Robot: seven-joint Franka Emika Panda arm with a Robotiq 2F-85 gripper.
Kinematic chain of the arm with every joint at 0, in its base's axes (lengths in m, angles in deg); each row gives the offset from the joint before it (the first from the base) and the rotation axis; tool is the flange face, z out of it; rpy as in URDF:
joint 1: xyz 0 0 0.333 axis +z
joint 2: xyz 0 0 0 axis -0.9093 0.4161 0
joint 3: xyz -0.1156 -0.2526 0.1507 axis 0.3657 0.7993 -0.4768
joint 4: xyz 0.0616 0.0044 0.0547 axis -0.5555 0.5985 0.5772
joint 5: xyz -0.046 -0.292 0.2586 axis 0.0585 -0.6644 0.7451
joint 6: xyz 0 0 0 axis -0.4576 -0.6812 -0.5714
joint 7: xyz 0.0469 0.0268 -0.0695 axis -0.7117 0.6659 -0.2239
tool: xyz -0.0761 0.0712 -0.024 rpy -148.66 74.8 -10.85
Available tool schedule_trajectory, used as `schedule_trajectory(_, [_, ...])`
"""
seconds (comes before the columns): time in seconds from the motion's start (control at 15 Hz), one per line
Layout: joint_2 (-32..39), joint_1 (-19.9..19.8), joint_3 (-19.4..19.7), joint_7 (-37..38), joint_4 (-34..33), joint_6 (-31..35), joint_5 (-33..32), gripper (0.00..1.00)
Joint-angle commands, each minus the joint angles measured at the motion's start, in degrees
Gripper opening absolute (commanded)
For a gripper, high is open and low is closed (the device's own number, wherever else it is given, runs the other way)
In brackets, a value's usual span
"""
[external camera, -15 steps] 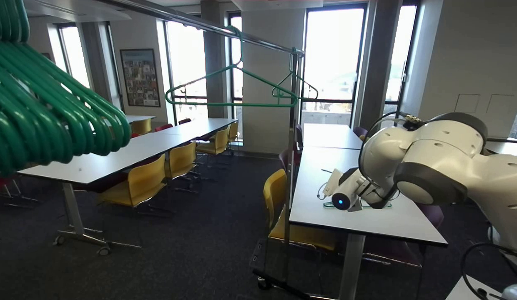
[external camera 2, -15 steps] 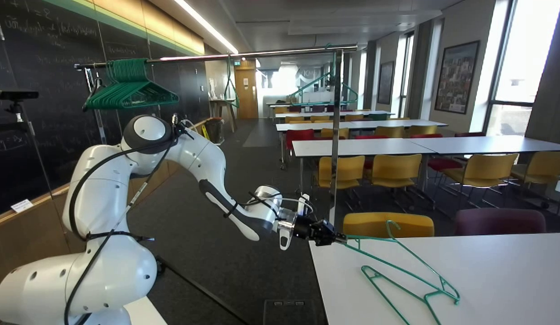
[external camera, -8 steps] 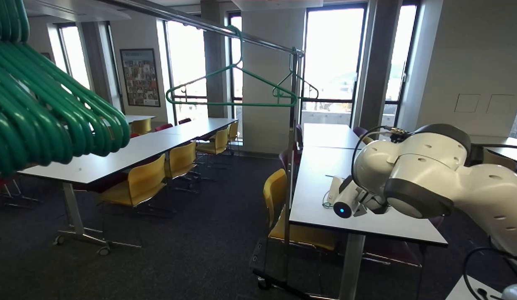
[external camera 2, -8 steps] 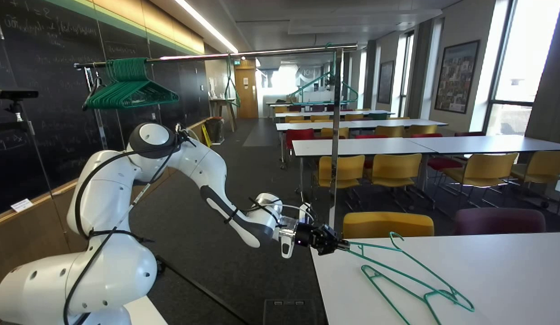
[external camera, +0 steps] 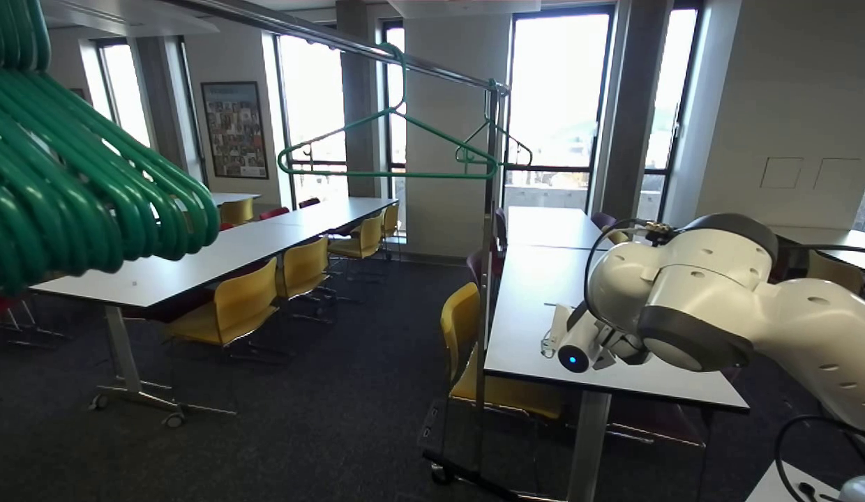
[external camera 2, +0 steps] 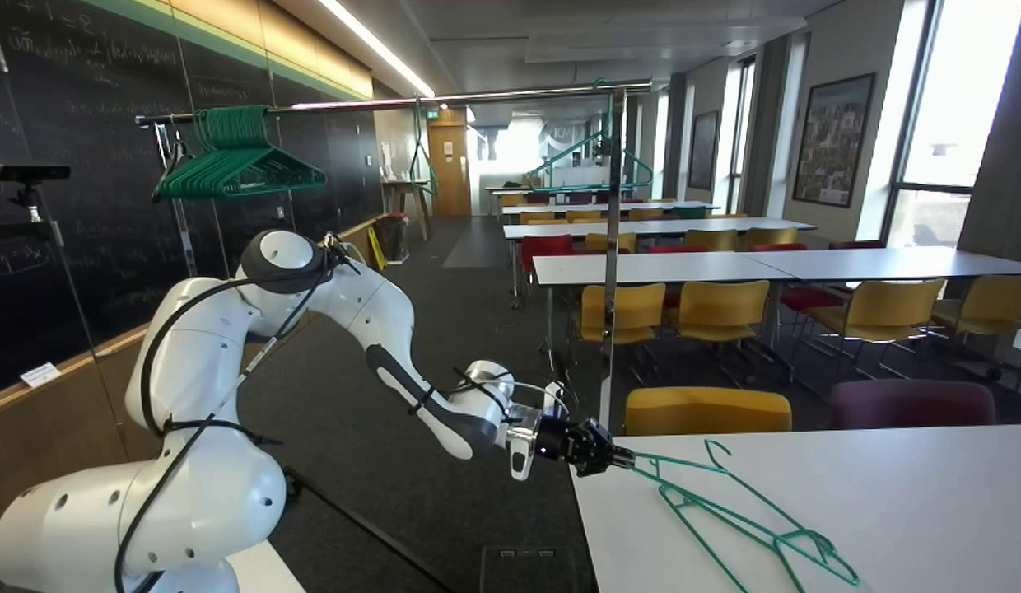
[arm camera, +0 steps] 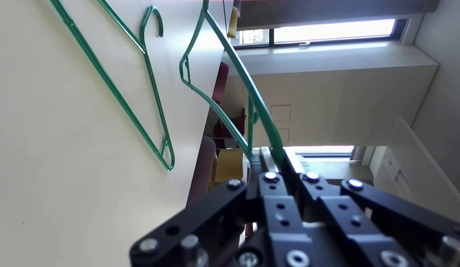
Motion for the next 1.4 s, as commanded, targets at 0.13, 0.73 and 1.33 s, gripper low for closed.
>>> schedule_trajectory(0.13, [-1.0,-2.7,-1.2,-6.8,-0.6,1.0,3.9,0.02])
schedule_trajectory(0.73, [-1.7,-2.5,-2.7,-15.9,0.2,1.4,3.7,0.02])
schedule_trajectory(1.33, [-1.5,-2.6,-3.4,-23.3,0.6,1.0,5.4,0.50])
